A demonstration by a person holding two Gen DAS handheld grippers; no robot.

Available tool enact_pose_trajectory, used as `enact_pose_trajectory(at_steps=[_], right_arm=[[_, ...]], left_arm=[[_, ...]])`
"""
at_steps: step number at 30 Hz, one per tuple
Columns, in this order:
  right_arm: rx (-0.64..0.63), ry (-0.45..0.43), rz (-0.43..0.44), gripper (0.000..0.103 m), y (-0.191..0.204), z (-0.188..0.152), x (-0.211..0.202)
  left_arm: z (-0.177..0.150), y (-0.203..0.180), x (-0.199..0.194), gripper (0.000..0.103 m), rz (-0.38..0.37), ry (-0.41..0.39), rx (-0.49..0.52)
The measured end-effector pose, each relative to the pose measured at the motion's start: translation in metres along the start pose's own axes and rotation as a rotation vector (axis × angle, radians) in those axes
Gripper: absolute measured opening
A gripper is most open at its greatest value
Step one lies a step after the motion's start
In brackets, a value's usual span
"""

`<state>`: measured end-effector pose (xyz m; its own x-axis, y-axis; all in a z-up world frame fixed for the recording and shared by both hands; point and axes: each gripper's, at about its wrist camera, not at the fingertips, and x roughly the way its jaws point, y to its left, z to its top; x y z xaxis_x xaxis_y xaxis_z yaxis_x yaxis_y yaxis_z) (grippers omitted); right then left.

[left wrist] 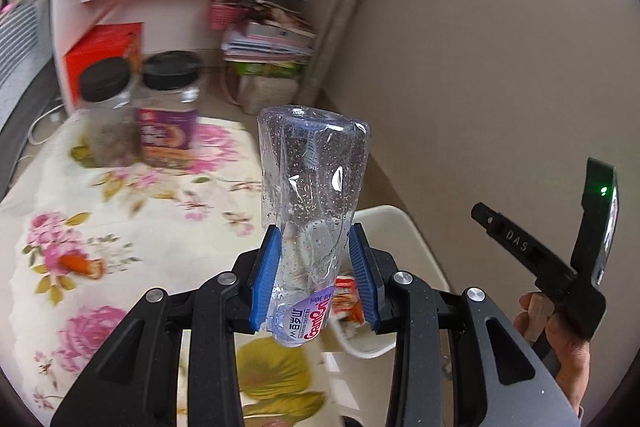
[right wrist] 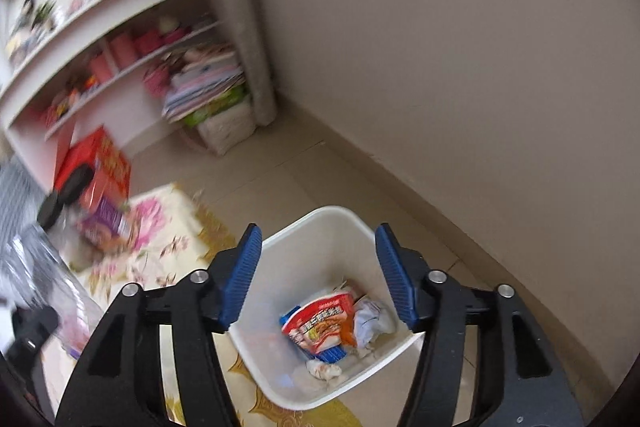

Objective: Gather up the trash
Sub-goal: 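Lower the clear bottle into the wastebasket with the left tool and release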

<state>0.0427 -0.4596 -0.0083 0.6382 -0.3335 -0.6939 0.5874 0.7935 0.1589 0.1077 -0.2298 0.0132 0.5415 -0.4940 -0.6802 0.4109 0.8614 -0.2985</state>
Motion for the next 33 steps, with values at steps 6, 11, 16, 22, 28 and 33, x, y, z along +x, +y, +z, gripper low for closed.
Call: enact_pose_trajectory(at_steps=[6,11,16,22,28,33], right_arm=[[0.100,-0.045,-0.029,0.069,-0.042,0.012,-0.011],[0.141,-0.067,-0.056,0.073,-0.064,0.018,-0.015],[0.176,-0.081,-0.064,0.076,-0.079,0.020,-0.020],[0.170,-0.102,-0.073,0.080,-0.080,0.022,-0.024],[0.160,-0.132,-0.071,0.089,-0.071,0.020,-0.029],[0.102,-0.148,-0.089,0.095,-0.045,0.016,-0.030]], left_arm=[[0.002,-0.045,0.029,0.036,-0.056,0.045,0.017],[0.000,-0.080,0.056,0.036,-0.091,0.089,0.028],[-0.001,-0.106,0.075,0.053,-0.124,0.125,0.054],[-0.005,-0.111,0.076,0.054,-0.081,0.119,0.072],[-0.006,-0.099,0.064,0.056,-0.012,0.086,0.094],[-0.004,-0.082,0.053,0.060,0.033,0.055,0.096]])
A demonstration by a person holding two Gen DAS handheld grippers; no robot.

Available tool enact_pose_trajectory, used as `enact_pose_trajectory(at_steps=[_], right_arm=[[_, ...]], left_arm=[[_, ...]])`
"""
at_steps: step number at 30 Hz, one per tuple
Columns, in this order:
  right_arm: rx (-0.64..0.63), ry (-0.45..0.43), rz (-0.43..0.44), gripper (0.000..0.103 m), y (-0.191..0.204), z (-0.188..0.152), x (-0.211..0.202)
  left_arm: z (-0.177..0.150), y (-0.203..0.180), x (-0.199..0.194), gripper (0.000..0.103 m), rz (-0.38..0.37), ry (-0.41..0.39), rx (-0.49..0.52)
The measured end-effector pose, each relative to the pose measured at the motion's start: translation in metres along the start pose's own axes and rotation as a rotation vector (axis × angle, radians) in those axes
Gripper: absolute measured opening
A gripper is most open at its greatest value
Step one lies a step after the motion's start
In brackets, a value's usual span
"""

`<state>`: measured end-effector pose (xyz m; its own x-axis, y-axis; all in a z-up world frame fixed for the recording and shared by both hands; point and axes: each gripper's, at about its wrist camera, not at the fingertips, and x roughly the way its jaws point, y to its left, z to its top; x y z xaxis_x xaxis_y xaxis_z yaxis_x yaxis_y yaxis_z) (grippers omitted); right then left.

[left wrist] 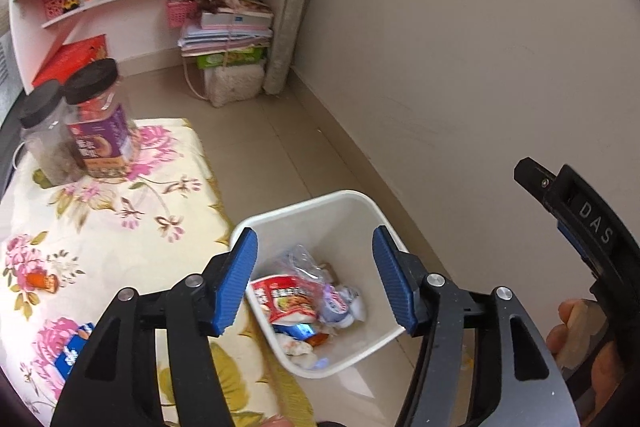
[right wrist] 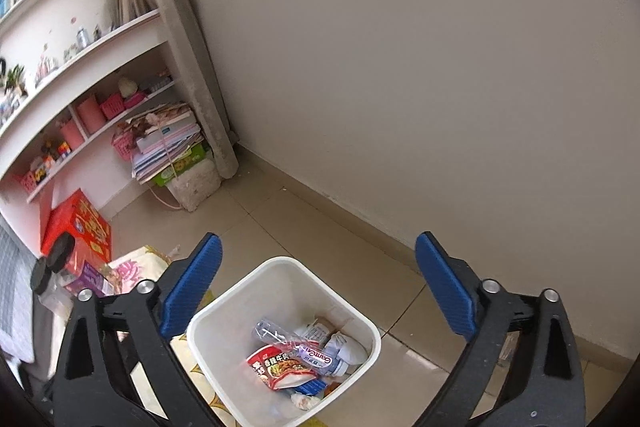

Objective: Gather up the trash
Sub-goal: 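Lower the clear bottle into the wastebasket with the left tool and release, then grasp the second orange peel with the left tool while the right tool grasps the blue biscuit box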

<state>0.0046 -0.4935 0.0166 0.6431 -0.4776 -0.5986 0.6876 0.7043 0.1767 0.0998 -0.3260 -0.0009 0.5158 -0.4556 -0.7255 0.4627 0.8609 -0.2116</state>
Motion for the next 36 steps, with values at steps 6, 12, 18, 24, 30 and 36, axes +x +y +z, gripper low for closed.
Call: enact_pose_trajectory(at_steps=[6,12,18,24,30,36], right_arm=[[-0.100,-0.033,-0.043,0.096,0.035,-0.010,-0.006],[-0.181,0.000,-0.045,0.096,0.070,-0.028,-0.003],[-0.246,0.045,-0.004,0.096,0.108,-0.045,0.001],[-0.310,0.102,0.050,0.096,0.144,-0.064,0.004],[-0.390,0.127,0.071,0.096,0.176,-0.084,0.005],[-0.485,0.169,0.104,0.096,0.208,-0.107,0.006]], left_arm=[[-0.001,0.031,-0.007,0.067,0.089,-0.017,-0.014],[-0.006,0.063,-0.007,0.078,0.206,-0.027,0.000],[-0.020,0.105,0.002,0.081,0.334,0.020,0.032],[-0.035,0.165,0.017,0.081,0.428,0.133,0.102],[-0.050,0.238,0.027,0.081,0.465,0.284,0.186],[-0.064,0.304,0.041,0.081,0.418,0.424,0.226]])
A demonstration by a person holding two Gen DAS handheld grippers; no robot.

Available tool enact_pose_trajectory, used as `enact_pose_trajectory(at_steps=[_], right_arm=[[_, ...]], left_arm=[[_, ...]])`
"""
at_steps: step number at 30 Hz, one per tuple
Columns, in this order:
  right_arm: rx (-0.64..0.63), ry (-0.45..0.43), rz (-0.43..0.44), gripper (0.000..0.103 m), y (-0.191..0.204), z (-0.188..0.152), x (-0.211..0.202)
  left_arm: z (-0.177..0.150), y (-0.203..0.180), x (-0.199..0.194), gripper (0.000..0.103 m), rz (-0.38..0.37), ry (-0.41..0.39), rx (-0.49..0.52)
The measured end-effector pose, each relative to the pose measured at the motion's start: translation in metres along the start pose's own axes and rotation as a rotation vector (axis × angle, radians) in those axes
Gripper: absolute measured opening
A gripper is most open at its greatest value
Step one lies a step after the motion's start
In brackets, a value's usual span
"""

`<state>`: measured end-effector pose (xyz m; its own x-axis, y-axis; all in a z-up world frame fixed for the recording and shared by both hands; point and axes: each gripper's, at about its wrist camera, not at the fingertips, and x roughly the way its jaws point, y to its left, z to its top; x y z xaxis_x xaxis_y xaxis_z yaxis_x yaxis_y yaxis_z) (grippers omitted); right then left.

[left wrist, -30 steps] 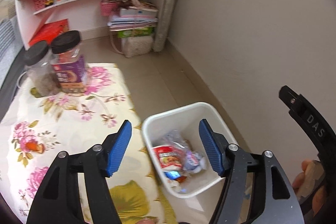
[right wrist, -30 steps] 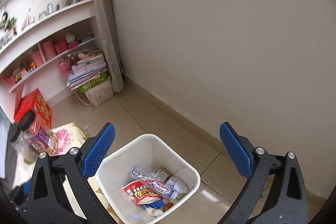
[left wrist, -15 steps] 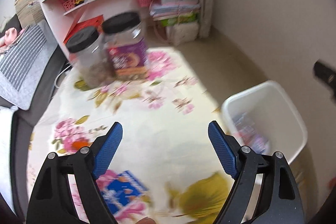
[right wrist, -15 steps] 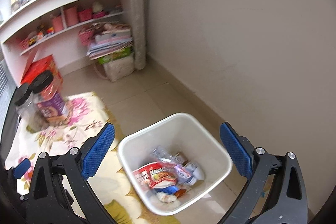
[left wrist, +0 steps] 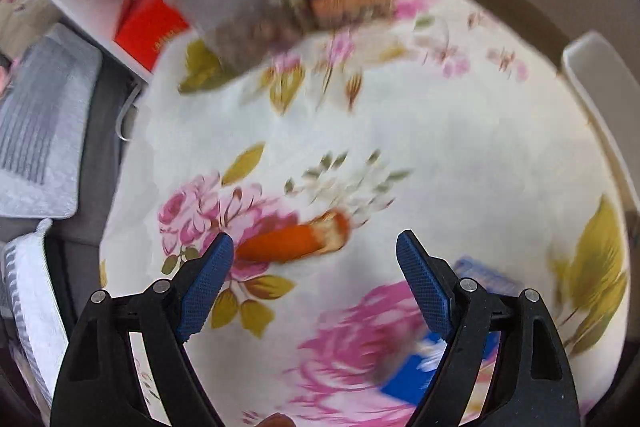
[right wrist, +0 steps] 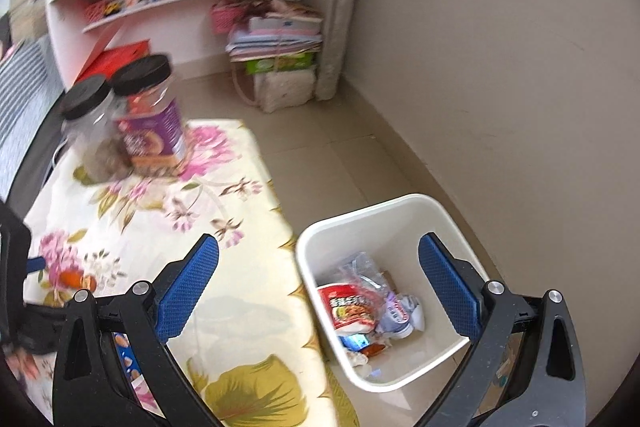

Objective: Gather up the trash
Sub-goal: 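Grasp the second orange peel with the left tool while the right tool grasps the blue biscuit box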

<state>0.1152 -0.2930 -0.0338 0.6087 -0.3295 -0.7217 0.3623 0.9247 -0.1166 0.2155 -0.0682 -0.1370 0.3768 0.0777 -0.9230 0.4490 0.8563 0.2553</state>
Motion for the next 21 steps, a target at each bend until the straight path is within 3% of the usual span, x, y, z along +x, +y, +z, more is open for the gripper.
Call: enact_pose_trajectory(at_steps=[7,11,16,17,19,21], right_arm=[[-0.002,0.096,0.104,0.096,0.032,-0.010,0.011],[0.073,0.238,0.218,0.096,0.048,-0.025,0.025],[0.106,0.357,0.278,0.096,0.068,-0.048,0.034],[0.107,0.372,0.284,0.096,0.071,-0.052,0.035],[0.105,0.410,0.301,0.096,0.079,-0.059,0.036],[0.098,0.445,0.316,0.096,0.088,-0.066,0.038]], left_arm=[[-0.010,0.013,0.031,0.077,-0.037,0.034,0.128],[-0.008,0.018,0.039,0.069,-0.090,0.017,0.121],[-0.006,0.021,0.039,0.042,-0.165,-0.002,0.100],[-0.007,0.020,0.039,0.040,-0.160,-0.006,0.098],[-0.009,0.020,0.037,0.024,-0.145,-0.016,0.083],[-0.011,0.026,0.036,0.019,-0.145,-0.020,0.038]])
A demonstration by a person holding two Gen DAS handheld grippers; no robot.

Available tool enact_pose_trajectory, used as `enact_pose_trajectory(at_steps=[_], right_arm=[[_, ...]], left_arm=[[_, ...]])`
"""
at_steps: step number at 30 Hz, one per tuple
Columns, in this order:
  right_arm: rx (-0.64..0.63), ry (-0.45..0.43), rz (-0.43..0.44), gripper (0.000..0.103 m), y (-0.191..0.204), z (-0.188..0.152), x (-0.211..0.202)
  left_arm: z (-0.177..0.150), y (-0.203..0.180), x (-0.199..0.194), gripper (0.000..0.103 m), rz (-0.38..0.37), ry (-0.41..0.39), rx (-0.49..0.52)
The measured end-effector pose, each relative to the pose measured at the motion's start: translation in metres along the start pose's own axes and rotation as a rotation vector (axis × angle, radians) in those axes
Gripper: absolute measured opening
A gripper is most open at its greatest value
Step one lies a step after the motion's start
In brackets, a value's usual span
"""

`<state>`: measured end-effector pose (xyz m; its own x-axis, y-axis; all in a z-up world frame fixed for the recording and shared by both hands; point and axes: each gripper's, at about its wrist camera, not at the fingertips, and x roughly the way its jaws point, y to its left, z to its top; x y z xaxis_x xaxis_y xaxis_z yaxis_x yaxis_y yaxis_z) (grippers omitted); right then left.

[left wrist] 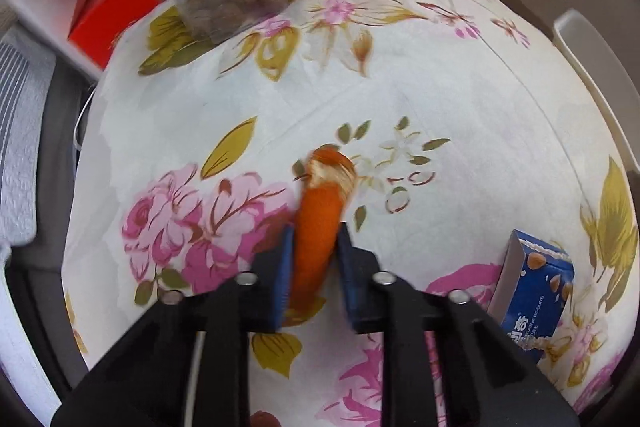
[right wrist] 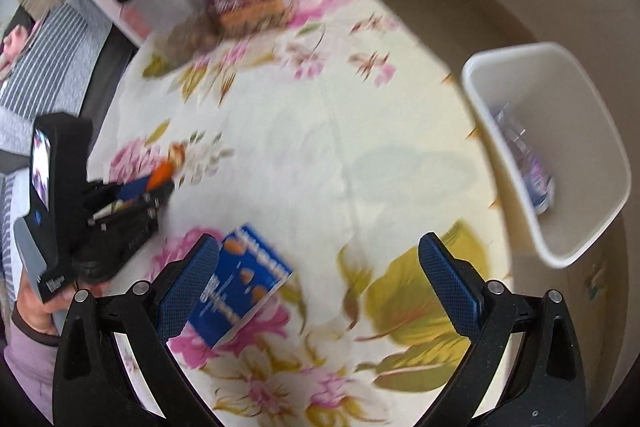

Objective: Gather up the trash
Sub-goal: 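Grasp the second orange peel with the left tool while the right tool grasps the blue biscuit box, then carry the biscuit box into the wastebasket with the right tool while the left tool carries the peel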

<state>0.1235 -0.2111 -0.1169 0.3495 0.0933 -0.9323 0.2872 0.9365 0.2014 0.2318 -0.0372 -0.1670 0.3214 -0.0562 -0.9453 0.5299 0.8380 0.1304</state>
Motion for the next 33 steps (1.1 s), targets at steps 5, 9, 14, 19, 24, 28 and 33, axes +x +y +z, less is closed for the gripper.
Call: enact_pose_trajectory(at_steps=[5,9,14,19,24,28,33], right_arm=[[0.007,0.067,0.015,0.096,0.017,-0.015,0.017],[0.022,0.094,-0.003,0.096,0.036,-0.028,0.034],[0.028,0.088,-0.065,0.096,0.054,-0.037,0.055],[0.036,0.049,-0.099,0.097,0.073,-0.040,0.067],[-0.047,0.007,-0.110,0.070,0.093,-0.041,0.065],[-0.103,0.019,-0.034,0.054,0.102,-0.042,0.062],[-0.122,-0.004,0.081,0.053,0.109,-0.033,0.046]], left_arm=[[-0.015,0.017,-0.011,0.018,0.001,-0.023,-0.131],[-0.032,0.032,-0.030,0.018,0.039,-0.042,-0.202],[-0.054,0.053,-0.060,0.018,0.075,-0.076,-0.277],[-0.076,0.063,-0.087,0.018,0.085,-0.100,-0.313],[-0.094,0.070,-0.103,0.018,0.099,-0.115,-0.354],[-0.104,0.073,-0.117,0.018,0.103,-0.131,-0.389],[-0.113,0.073,-0.138,0.018,0.099,-0.167,-0.446]])
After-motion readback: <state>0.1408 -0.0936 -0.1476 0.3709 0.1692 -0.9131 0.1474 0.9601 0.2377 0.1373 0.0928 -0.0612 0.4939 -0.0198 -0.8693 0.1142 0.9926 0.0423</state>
